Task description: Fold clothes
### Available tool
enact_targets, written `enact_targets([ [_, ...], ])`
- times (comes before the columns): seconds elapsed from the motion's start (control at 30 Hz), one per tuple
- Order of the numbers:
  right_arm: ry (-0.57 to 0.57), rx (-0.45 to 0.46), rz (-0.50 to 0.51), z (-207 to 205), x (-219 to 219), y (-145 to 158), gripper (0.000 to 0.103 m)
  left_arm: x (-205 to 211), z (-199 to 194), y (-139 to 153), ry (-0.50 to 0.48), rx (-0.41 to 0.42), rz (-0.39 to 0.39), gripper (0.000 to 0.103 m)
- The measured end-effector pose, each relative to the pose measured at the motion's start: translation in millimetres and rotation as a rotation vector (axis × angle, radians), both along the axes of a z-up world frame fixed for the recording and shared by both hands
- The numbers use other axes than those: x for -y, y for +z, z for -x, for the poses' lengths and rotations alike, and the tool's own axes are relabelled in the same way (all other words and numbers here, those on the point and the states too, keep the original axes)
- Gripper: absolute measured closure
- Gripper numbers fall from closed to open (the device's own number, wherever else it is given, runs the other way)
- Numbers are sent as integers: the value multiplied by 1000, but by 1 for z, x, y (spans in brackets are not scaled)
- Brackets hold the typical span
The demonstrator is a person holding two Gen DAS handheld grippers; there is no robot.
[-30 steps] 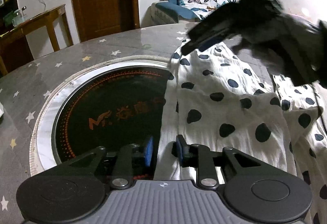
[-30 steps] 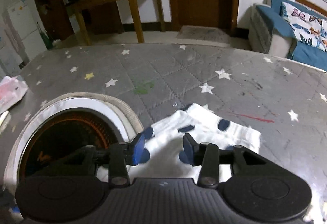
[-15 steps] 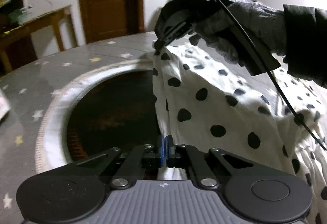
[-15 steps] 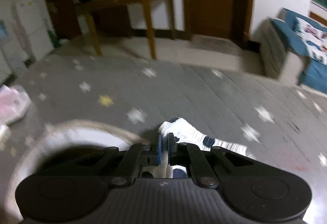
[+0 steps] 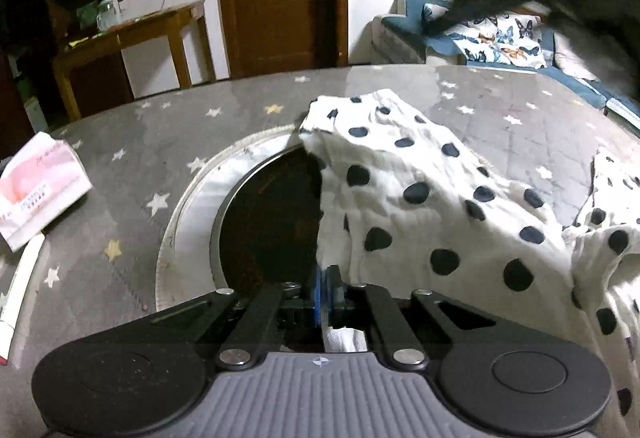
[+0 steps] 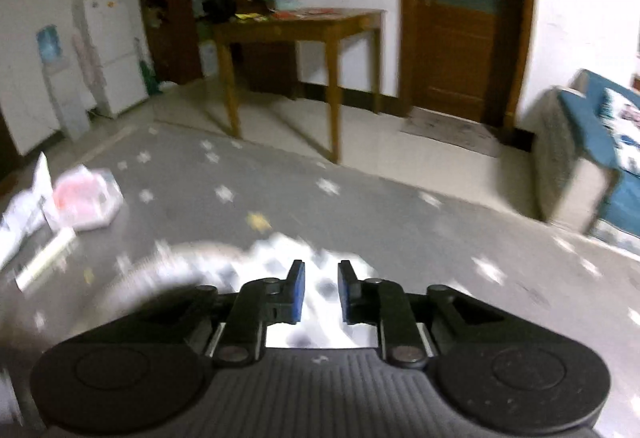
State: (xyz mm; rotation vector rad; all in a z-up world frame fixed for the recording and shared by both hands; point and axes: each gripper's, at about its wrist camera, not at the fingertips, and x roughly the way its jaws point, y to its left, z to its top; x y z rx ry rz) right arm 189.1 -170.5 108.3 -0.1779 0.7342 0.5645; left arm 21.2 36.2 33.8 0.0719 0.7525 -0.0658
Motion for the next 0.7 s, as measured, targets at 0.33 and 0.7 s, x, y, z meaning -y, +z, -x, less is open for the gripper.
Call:
enact_targets([
  [0.33,-277,-82,150,103,171,-38,76,62,32,21,-252,28,80,98],
  [0.7,-343,-137,95,95,192,-81,70,152,72,4,-616,-98,177,98],
])
